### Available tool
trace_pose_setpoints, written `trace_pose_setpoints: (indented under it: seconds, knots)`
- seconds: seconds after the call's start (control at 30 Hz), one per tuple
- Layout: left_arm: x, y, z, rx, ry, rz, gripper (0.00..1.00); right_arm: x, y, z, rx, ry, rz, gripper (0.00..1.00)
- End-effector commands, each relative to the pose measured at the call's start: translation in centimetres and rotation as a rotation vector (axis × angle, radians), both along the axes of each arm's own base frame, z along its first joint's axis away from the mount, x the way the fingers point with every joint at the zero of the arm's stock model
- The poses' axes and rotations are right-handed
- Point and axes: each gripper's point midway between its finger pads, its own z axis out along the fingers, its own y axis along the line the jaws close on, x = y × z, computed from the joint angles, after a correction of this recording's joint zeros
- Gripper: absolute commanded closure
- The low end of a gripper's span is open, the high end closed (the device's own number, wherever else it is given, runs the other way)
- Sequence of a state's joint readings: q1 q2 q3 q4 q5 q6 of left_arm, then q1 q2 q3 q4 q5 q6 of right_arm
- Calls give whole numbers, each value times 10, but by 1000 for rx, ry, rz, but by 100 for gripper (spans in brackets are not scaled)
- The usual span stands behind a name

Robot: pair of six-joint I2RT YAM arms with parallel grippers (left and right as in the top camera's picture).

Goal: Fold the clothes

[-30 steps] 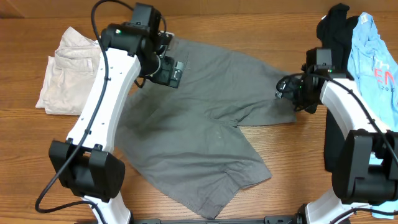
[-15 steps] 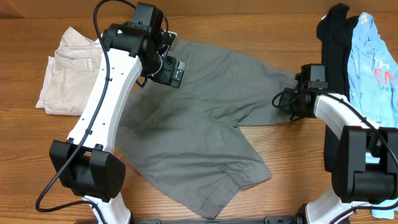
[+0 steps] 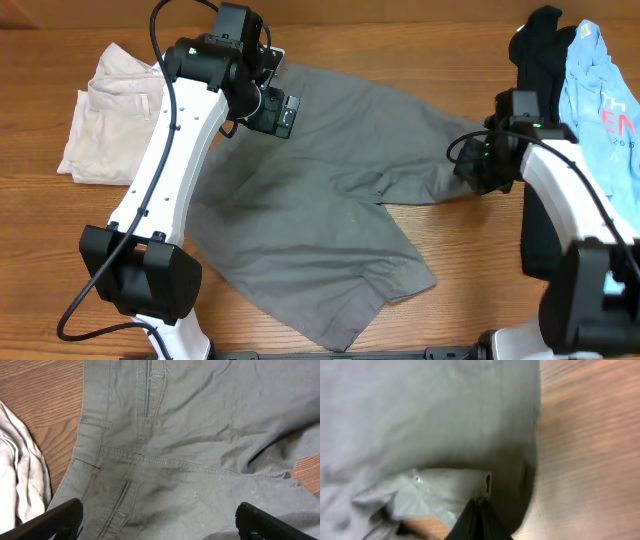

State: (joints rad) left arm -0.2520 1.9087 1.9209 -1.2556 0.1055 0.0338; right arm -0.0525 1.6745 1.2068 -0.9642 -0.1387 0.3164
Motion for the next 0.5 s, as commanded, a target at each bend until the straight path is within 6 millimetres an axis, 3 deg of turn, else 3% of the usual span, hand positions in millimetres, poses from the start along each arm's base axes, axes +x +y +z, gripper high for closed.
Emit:
trace_pose_setpoints:
  seconds: [0.0,0.23,0.3,0.33,0.37,0.43,0.47]
  knots:
    - [1,-4,7,-13,-21,-25,0,-18,3,15,27,51,-29,96]
    - [1,-5,7,-17,-20,-27,0,-79,6,-14,37,282,-41,93]
    - [1,-5,7,-17,-20,-27,0,-95,7,-27,39,332,-56,82]
    - [1,-5,7,-17,-20,-27,0,-105,7,-36,40,357,-65,60]
    - [1,-5,7,-17,-20,-27,0,-107,7,-40,41,362,-73,50]
    - [1,-5,7,-17,-21,-27,0,-105,4,-45,41,348,-108,38]
    - [1,-5,7,-17,-21,-27,0,-100,3,-44,45,331,-114,36]
